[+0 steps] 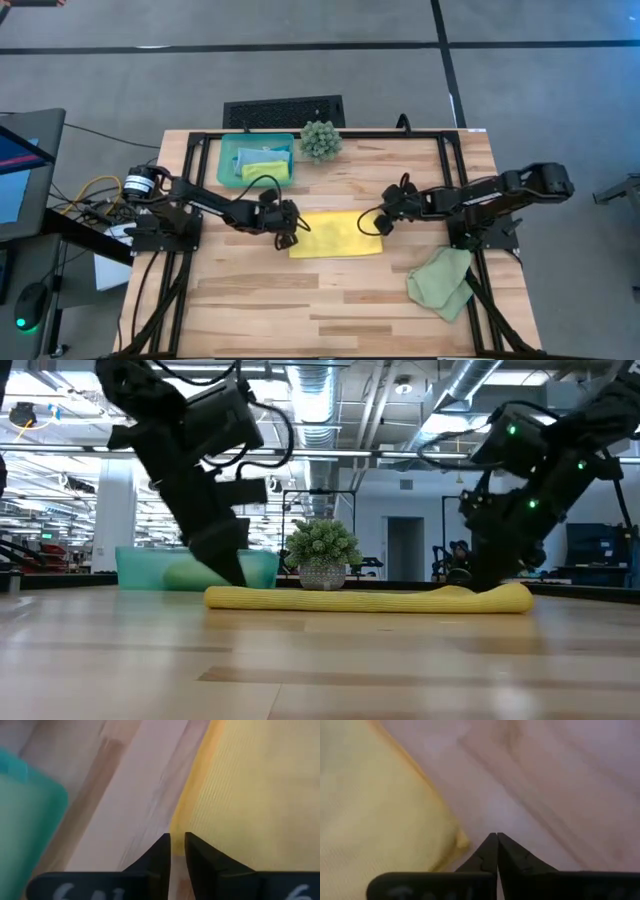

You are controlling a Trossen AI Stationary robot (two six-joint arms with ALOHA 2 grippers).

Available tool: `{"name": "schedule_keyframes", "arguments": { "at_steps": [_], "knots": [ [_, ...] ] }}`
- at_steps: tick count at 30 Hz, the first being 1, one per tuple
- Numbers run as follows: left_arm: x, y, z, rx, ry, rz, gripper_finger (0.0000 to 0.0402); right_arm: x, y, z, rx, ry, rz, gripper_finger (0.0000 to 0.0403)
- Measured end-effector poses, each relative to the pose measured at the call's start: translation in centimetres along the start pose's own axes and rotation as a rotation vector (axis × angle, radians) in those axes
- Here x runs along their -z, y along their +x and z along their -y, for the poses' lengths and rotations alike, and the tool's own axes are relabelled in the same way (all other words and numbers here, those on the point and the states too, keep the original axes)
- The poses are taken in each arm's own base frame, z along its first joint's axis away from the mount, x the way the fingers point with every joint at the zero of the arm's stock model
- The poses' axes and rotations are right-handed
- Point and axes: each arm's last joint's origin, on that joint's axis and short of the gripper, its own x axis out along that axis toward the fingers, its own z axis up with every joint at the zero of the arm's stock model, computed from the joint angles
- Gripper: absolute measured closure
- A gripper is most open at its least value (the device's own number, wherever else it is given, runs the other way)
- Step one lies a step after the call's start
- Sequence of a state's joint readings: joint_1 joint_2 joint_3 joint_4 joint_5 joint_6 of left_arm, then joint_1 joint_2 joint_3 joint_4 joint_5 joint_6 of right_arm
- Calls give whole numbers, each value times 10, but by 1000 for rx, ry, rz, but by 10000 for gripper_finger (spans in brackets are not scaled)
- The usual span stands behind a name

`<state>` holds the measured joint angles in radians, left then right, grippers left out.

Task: Fold microfiber towels
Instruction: Fold the yellow microfiber cloth

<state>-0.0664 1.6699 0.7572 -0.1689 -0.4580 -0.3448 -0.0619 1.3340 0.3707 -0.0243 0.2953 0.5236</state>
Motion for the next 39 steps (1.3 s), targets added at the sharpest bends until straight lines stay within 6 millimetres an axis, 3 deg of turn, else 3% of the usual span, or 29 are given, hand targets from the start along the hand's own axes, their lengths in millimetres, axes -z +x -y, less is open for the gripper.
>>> {"name": "schedule_keyframes", "arguments": {
  "at_steps": [7, 15, 19, 26, 30, 34, 39],
  "knots": [
    [-17, -8, 6, 29, 23, 54, 356, -14, -14, -16, -168, -25, 96, 395],
    [-4, 17, 10, 3, 76, -20, 356, -3, 17, -13, -113, -7, -8, 386],
    [0, 16, 19, 29, 35, -29, 356, -3, 21, -11, -72, -11, 1, 386],
    [-11, -12, 29, -16, 98, 2, 356, -18, -1, -10, -89, -66, 52, 387],
    [-20, -16, 28, -45, 106, 36, 356, -19, -12, -12, -128, -69, 64, 384],
    [-30, -20, 33, 72, 95, 61, 356, -13, -17, -25, -222, -160, 51, 386],
    [-28, -11, 46, 300, 151, 21, 356, -1, -9, -39, -302, -250, -16, 386]
  ]
}}
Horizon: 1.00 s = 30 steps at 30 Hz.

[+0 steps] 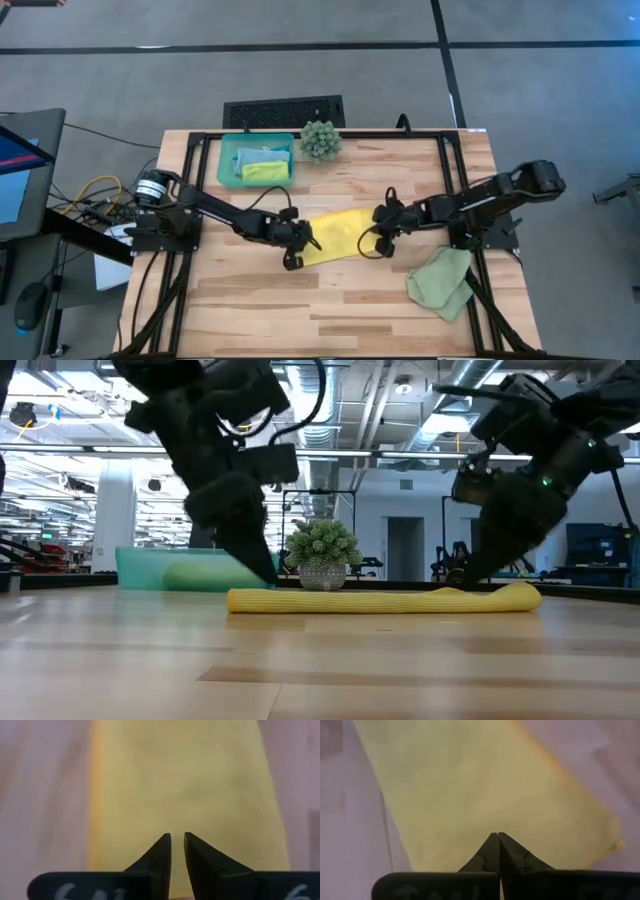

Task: Fold microfiber towels
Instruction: Fold the yellow microfiber cloth

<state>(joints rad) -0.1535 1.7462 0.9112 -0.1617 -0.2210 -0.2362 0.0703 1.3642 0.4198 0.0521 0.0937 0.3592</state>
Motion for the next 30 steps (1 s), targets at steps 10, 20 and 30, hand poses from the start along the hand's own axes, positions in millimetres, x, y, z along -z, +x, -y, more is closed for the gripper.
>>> {"name": "schedule_keyframes", "arguments": {
  "at_steps": [10, 20, 30],
  "knots": [
    [8, 27, -6, -127, 175, -38, 356, 22, 5, -26, -17, 57, -111, 388],
    [-6, 9, -34, -233, 278, -16, 356, 20, -21, -50, -91, 170, 19, 388],
    [8, 8, -16, -29, 111, -30, 356, 19, -6, -13, 142, 200, -49, 389]
  ]
}}
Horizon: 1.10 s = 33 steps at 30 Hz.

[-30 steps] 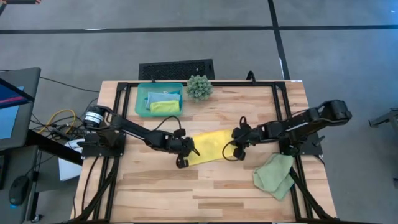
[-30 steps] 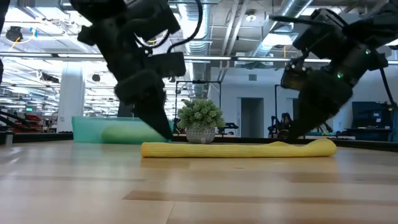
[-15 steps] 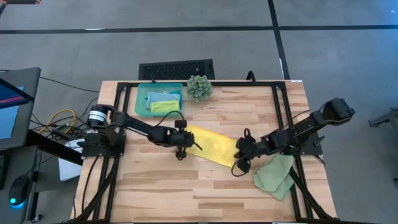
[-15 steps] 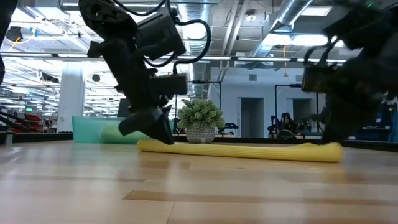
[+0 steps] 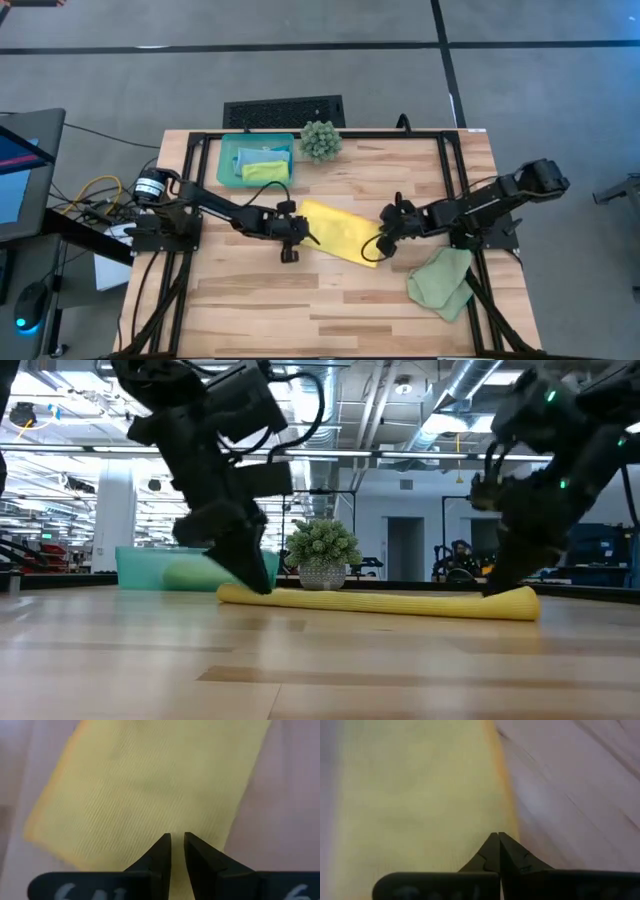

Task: Fold microfiber towels
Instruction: Fold the yellow microfiber cloth

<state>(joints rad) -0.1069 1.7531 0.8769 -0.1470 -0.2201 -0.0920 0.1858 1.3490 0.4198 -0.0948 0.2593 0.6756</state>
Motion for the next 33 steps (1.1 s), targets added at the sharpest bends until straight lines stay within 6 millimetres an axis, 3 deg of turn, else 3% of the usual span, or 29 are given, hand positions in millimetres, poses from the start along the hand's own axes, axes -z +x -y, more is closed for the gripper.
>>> {"name": "schedule_keyframes", "arguments": {
  "at_steps": [5, 12, 16, 19, 23, 25, 30, 33],
  "knots": [
    [7, 4, -6, -92, 14, 37, 356, 11, 3, 0, 61, 23, -83, 390],
    [-8, 7, -29, -198, 124, 184, 356, 35, -21, -35, -132, 134, -110, 388],
    [-16, 5, -42, -243, 137, 200, 356, 32, -39, -54, -224, 96, -25, 388],
    [-23, 2, -40, -138, 79, 227, 356, 29, -42, -58, -274, 28, 12, 387],
    [-16, 6, -23, 114, 19, 174, 356, 20, -31, -55, -275, -44, 20, 391],
    [-9, 8, -16, 129, 9, 115, 356, 17, -22, -51, -248, -73, 5, 392],
    [-2, 18, -16, -87, 108, 59, 356, 24, -1, -46, -197, -136, -87, 388],
    [-5, 30, -30, -197, 183, 92, 356, 31, 3, -59, -262, -74, -100, 386]
  ]
}}
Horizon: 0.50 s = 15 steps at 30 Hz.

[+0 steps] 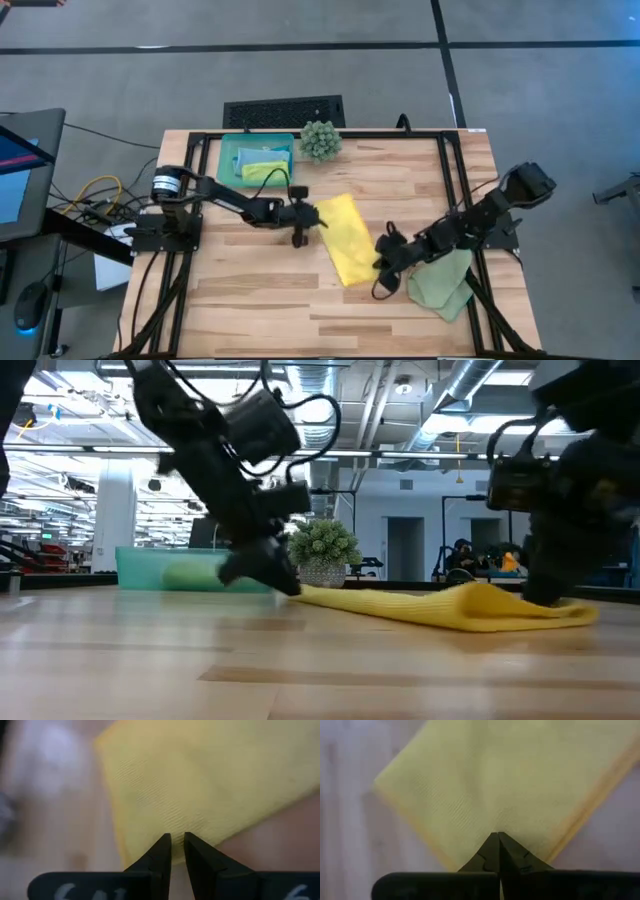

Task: Fold microfiber towels
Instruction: Fold the yellow microfiber cloth

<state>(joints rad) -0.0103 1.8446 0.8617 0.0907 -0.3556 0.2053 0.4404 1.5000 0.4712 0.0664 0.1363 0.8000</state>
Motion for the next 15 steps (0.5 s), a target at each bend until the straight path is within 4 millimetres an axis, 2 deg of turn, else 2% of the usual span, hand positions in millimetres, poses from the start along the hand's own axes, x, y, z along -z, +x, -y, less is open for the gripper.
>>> {"name": "schedule_keyframes", "arguments": {
  "at_steps": [4, 8, 12, 15],
  "knots": [
    [-6, 16, -23, -59, 64, 102, 356, 6, 5, -20, -127, 9, 67, 389],
    [-18, 15, -36, -56, 67, 115, 356, 0, -3, -33, -183, -67, 177, 386],
    [-28, 6, -25, 47, 51, 100, 356, -8, -7, -31, -177, -143, 232, 375],
    [-33, -1, -3, 219, 28, 136, 356, -13, -8, -32, -172, -242, 262, 357]
  ]
}}
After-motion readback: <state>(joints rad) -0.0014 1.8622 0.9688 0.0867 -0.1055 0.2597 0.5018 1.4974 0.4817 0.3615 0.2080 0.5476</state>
